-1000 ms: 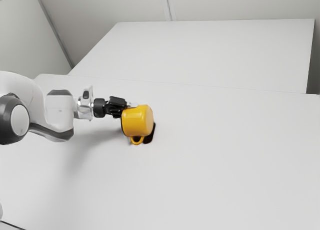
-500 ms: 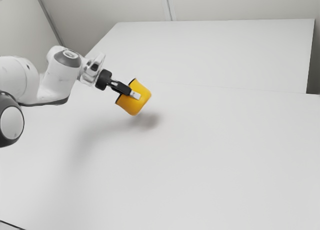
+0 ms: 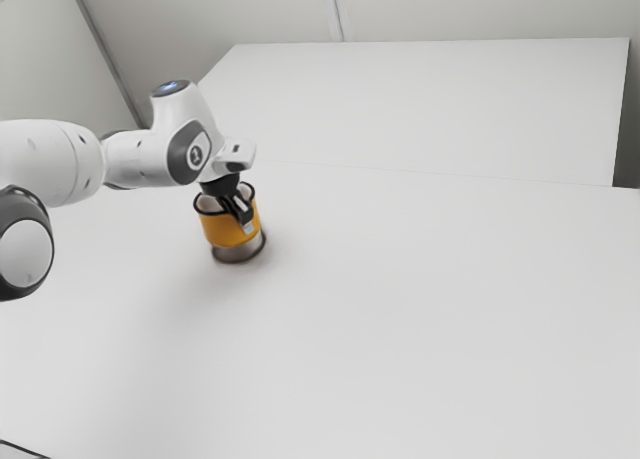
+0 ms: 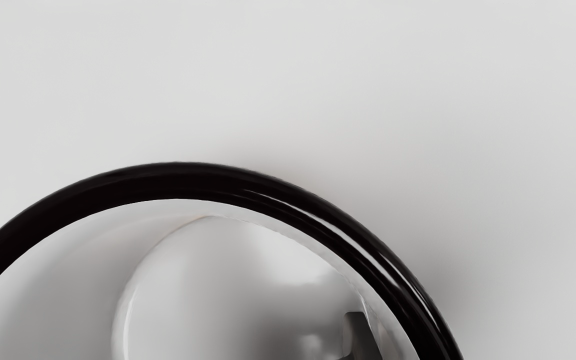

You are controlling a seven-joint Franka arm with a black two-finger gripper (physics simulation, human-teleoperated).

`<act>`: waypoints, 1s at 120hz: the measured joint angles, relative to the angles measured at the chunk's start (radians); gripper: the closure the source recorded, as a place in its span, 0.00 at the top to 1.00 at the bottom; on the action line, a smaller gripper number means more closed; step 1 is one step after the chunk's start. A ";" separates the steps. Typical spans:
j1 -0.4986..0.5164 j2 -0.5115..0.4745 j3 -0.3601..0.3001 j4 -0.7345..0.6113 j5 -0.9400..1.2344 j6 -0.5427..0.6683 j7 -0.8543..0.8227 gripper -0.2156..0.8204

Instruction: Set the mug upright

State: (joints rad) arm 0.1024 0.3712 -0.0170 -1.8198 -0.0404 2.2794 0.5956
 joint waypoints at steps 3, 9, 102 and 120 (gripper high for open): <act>-0.002 -0.002 0.000 -0.008 0.008 0.014 -0.022 0.07; -0.012 -0.033 -0.001 -0.074 0.020 0.046 -0.066 0.07; -0.074 -0.305 -0.035 -0.482 0.040 0.243 -0.469 0.56; -0.072 -0.327 -0.035 -0.454 0.038 0.221 -0.497 0.68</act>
State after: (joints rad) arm 0.0303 0.0443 -0.0522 -2.2741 -0.0022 2.5004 0.0985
